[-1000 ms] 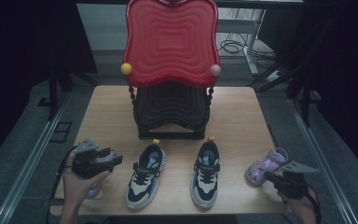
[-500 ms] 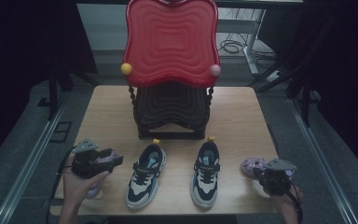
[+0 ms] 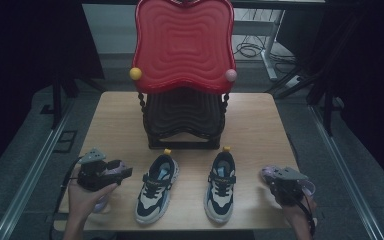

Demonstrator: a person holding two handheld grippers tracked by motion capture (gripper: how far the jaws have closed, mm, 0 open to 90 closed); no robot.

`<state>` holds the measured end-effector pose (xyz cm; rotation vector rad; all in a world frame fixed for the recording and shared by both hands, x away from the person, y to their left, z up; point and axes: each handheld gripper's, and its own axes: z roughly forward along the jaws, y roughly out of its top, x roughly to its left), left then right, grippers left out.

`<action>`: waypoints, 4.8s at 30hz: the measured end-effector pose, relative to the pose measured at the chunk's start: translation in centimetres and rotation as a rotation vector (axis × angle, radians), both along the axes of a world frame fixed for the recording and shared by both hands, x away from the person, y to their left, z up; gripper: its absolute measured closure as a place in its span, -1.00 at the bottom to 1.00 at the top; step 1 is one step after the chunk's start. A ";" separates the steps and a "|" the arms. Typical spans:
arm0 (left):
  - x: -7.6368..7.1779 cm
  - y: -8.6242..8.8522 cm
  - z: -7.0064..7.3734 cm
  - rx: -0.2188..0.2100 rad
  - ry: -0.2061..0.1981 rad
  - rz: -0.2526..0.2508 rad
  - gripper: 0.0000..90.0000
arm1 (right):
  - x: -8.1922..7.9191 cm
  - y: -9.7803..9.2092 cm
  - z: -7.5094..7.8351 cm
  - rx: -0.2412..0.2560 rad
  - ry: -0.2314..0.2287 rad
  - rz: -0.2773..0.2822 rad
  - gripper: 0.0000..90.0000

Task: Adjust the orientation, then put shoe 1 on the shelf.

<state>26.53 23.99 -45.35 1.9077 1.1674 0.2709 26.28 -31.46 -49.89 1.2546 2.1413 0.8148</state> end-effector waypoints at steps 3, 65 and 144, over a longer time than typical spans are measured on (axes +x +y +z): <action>0.0 0.0 0.0 -0.002 0.000 -0.002 -0.18 | -0.5 -1.2 1.3 0.044 -0.035 -0.003 0.97; 0.3 0.2 -0.3 0.003 0.023 0.001 -0.19 | -3.6 -9.6 0.0 0.168 0.057 -0.165 0.99; -4.4 3.8 -3.1 0.196 0.146 0.046 0.22 | -2.6 -4.5 1.5 0.187 0.002 0.010 0.40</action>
